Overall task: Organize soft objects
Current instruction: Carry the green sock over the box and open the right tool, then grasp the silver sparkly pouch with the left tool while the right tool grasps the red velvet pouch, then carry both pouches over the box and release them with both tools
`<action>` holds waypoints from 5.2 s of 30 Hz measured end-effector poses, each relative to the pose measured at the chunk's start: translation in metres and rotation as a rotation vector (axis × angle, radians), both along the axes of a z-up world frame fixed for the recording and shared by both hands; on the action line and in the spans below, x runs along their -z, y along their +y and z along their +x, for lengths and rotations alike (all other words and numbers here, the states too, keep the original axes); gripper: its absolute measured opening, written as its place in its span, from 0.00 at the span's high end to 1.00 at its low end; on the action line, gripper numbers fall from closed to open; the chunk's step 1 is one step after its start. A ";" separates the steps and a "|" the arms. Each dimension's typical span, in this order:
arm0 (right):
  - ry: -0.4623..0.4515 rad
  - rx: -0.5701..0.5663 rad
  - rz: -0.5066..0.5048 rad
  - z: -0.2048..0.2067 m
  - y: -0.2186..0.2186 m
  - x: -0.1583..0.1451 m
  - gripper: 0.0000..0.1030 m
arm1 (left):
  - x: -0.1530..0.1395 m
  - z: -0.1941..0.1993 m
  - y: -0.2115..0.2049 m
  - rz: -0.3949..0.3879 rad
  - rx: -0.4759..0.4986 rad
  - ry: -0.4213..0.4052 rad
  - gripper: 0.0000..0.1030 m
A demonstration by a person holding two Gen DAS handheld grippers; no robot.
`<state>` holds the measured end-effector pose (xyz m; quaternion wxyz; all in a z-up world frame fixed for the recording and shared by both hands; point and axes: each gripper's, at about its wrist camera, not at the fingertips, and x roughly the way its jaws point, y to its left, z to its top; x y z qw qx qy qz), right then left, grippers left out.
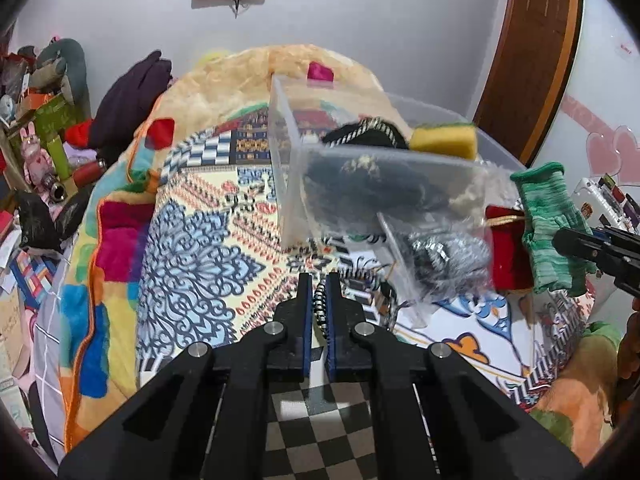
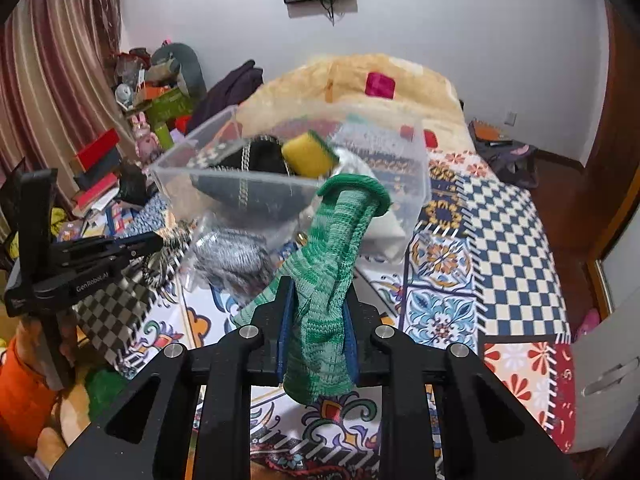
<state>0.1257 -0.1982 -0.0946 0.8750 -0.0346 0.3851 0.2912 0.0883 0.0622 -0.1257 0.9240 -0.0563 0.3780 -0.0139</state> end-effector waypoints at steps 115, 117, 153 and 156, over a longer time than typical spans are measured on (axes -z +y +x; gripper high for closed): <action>0.166 0.045 -0.051 0.030 -0.009 0.047 0.63 | 0.015 0.045 -0.078 -0.097 0.180 0.067 0.55; 0.153 0.042 -0.045 0.028 -0.011 0.044 0.68 | 0.013 0.042 -0.078 -0.094 0.181 0.055 0.62; -0.233 0.042 0.074 0.045 0.031 -0.072 0.74 | -0.104 0.039 -0.027 0.002 0.037 -0.283 0.72; -0.242 0.051 0.060 0.055 0.040 -0.070 0.74 | -0.101 0.045 -0.025 0.001 0.021 -0.272 0.72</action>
